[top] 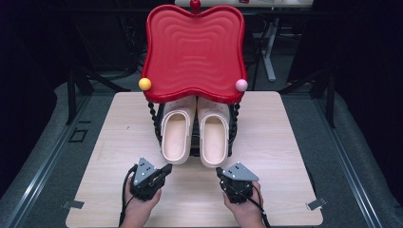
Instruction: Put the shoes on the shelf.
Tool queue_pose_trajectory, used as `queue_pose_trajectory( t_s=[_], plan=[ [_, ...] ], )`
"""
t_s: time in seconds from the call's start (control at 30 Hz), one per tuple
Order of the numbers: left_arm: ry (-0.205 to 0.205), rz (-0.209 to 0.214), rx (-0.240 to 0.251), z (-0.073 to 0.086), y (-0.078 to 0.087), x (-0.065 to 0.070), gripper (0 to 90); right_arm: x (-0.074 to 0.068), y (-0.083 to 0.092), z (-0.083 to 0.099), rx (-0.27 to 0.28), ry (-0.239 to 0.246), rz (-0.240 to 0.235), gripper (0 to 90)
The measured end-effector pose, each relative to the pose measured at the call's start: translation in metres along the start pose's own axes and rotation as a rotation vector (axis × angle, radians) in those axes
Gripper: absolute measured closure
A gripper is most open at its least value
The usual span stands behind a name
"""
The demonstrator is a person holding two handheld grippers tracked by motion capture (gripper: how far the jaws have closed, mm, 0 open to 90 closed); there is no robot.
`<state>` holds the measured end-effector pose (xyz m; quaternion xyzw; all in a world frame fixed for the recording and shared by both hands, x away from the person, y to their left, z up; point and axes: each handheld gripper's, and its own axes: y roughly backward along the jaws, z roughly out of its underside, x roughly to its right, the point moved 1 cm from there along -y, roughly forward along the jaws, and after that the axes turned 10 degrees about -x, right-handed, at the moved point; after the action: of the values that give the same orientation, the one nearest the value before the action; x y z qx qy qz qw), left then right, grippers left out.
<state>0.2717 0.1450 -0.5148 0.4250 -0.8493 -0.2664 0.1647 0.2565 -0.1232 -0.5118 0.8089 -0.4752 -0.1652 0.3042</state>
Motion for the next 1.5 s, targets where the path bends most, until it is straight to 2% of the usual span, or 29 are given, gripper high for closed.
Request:
queue_pose_trajectory(
  t_s=[0.27, 0.43, 0.6, 0.67, 0.8, 1.07, 1.33, 1.5],
  plan=[
    [-0.014, -0.009, -0.012, -0.008, -0.007, -0.002, 89.9, 0.011, 0.003, -0.014, 0.012, -0.002, 0.043, 90.0],
    [0.002, -0.016, 0.003, -0.016, -0.009, -0.005, 89.9, 0.015, 0.004, -0.021, 0.020, -0.004, 0.055, 90.0],
    [-0.007, -0.027, 0.012, -0.023, -0.010, -0.007, 89.9, 0.019, 0.003, -0.028, 0.022, -0.002, 0.066, 90.0],
    [0.002, -0.029, 0.019, -0.025, -0.010, -0.009, 89.9, 0.019, 0.001, -0.030, 0.020, 0.005, 0.074, 90.0],
    [0.018, -0.043, 0.027, -0.031, -0.011, -0.014, 89.9, 0.018, -0.002, -0.034, 0.020, 0.007, 0.069, 90.0],
    [0.014, -0.061, 0.017, -0.040, -0.018, -0.021, 89.9, 0.019, -0.010, -0.045, 0.017, 0.006, 0.073, 90.0],
    [0.026, -0.068, 0.006, -0.049, -0.027, -0.027, 89.8, 0.020, -0.018, -0.057, 0.017, 0.001, 0.076, 90.0],
    [0.028, -0.066, 0.002, -0.053, -0.033, -0.027, 89.9, 0.020, -0.026, -0.065, 0.017, -0.002, 0.083, 90.0]
  ],
)
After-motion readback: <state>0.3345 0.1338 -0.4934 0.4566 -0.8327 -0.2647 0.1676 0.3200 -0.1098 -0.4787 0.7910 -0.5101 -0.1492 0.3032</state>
